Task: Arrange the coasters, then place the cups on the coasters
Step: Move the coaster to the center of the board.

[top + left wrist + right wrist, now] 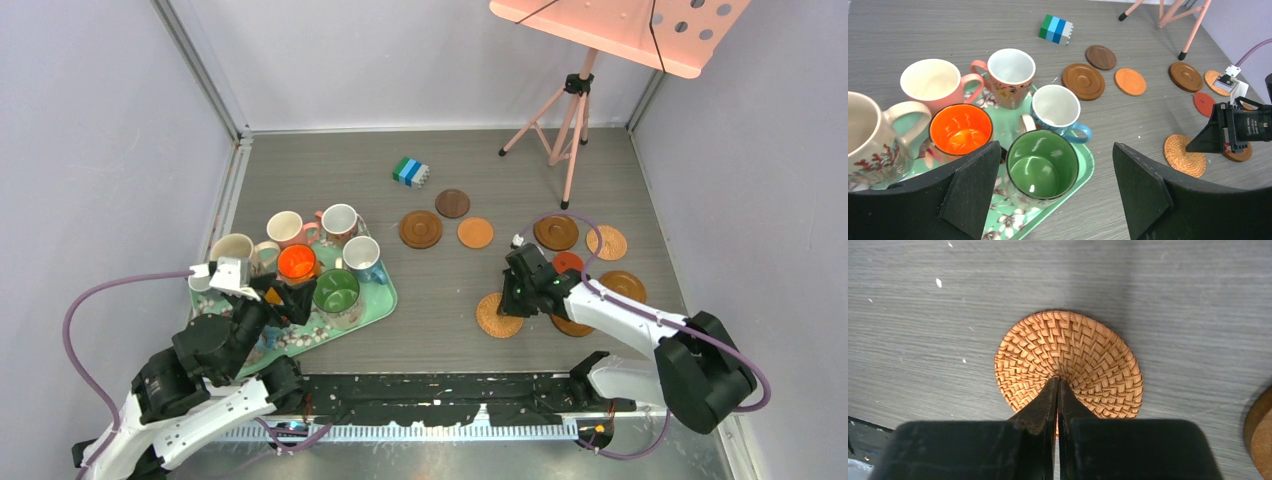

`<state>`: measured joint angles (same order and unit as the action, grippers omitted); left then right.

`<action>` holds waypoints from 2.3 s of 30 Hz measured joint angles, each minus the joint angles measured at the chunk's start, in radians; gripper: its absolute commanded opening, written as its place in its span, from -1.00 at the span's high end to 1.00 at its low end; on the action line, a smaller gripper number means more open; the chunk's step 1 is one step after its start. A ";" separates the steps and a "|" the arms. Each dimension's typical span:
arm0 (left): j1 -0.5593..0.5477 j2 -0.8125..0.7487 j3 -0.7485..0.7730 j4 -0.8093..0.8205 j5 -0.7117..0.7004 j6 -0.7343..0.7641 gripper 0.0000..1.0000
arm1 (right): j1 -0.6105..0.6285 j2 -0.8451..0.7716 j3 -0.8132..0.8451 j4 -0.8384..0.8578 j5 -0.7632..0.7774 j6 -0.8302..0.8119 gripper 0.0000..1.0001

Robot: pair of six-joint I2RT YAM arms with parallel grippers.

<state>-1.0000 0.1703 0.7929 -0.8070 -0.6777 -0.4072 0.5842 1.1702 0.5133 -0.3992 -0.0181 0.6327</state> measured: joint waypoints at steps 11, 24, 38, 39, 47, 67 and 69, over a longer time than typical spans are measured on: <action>0.000 -0.089 0.021 -0.091 -0.071 0.004 -0.81 | 0.017 0.043 0.050 -0.074 0.130 0.142 0.89; 0.000 -0.098 0.021 -0.111 -0.083 0.020 -0.84 | 0.017 -0.046 0.051 -0.399 0.153 0.314 0.89; 0.000 -0.151 0.021 -0.111 -0.090 0.023 -0.86 | 0.017 -0.025 0.095 -0.457 0.130 0.321 0.89; 0.000 -0.151 0.021 -0.111 -0.090 0.023 -0.86 | 0.017 -0.025 0.106 -0.462 0.132 0.320 0.89; 0.000 -0.150 0.026 -0.115 -0.089 0.039 -0.92 | 0.017 -0.054 0.207 -0.380 0.182 0.212 0.89; 0.000 -0.041 0.041 -0.149 -0.068 0.083 -0.91 | -0.117 0.580 0.569 0.286 0.051 -0.219 0.48; 0.000 -0.022 0.041 -0.151 -0.064 0.084 -0.91 | -0.138 0.630 0.586 0.297 0.025 -0.219 0.49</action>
<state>-1.0000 0.1486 0.8341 -0.9577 -0.7418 -0.3237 0.4458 1.8000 1.0996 -0.1020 0.0071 0.4141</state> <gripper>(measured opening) 0.958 0.263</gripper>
